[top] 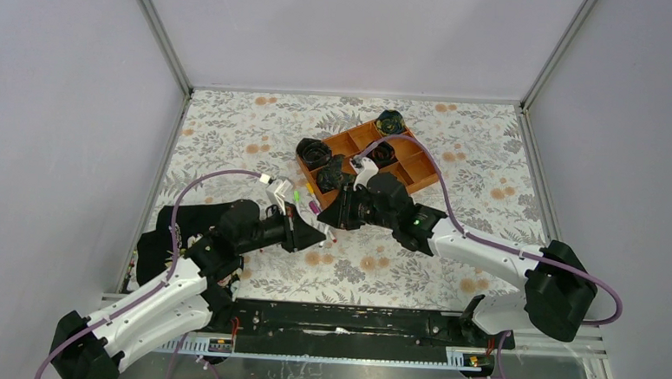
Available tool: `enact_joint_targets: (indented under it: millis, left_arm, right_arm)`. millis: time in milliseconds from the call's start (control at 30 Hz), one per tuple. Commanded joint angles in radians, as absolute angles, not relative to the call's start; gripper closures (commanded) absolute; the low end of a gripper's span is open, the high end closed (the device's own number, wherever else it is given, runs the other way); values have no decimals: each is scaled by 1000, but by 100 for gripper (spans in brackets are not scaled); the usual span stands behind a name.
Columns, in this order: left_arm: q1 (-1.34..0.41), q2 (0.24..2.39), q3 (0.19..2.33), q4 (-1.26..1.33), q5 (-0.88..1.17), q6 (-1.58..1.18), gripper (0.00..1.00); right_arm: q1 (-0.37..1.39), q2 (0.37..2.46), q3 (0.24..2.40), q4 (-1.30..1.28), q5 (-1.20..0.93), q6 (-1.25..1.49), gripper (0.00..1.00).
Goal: Insert the pens into the pen caps
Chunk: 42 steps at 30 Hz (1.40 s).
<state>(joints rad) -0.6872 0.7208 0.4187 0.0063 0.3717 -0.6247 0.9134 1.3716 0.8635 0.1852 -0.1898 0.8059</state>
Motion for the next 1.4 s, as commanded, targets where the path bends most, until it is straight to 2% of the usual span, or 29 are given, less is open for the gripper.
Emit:
enact_joint_targets:
  millis: [0, 33, 133, 233, 333, 367, 400, 500, 533, 633, 667, 733, 867, 1033, 1200, 1367]
  left_arm:
    - [-695, 714, 403, 97, 402, -643, 94]
    - [-695, 717, 402, 99, 396, -644, 87]
    - [-694, 729, 399, 104, 380, -644, 73]
    - [-695, 751, 399, 115, 383, -645, 68]
    - [-696, 772, 406, 123, 391, -645, 67]
    - [-696, 779, 409, 123, 394, -643, 68]
    - [-696, 781, 411, 123, 393, -641, 74]
    - [-696, 768, 412, 119, 353, -653, 98]
    - [-696, 757, 413, 104, 321, -661, 100]
    - [-694, 724, 434, -1, 153, -674, 100]
    - [-689, 717, 448, -59, 91, -673, 100]
    - [-656, 719, 485, -156, 8, -654, 100]
    - [-446, 764, 541, -242, 98, -589, 100]
    - [-167, 838, 629, -258, 243, -504, 100]
    - [-130, 854, 717, -294, 141, -413, 100]
    - [-130, 810, 674, -267, 128, -413, 100]
  right_arm:
    - [912, 1361, 896, 210, -202, 815, 91]
    - [912, 1358, 896, 210, -204, 819, 100]
    - [911, 1345, 883, 229, -211, 841, 100]
    - [911, 1334, 864, 260, -225, 868, 100]
    - [912, 1333, 849, 302, -247, 899, 100]
    - [912, 1333, 845, 314, -253, 908, 100]
    - [911, 1336, 843, 320, -256, 912, 100]
    - [912, 1344, 845, 315, -254, 899, 99]
    - [913, 1347, 846, 306, -245, 889, 91]
    - [915, 1345, 847, 258, -188, 837, 57]
    - [917, 1342, 847, 239, -162, 818, 49]
    - [935, 1334, 847, 197, -86, 777, 43]
    - [1011, 1356, 859, 150, 36, 701, 42]
    - [1111, 1485, 939, 142, 64, 667, 42]
    - [1140, 1650, 1054, 93, 95, 671, 45]
    - [1146, 1819, 1215, -20, 140, 644, 46]
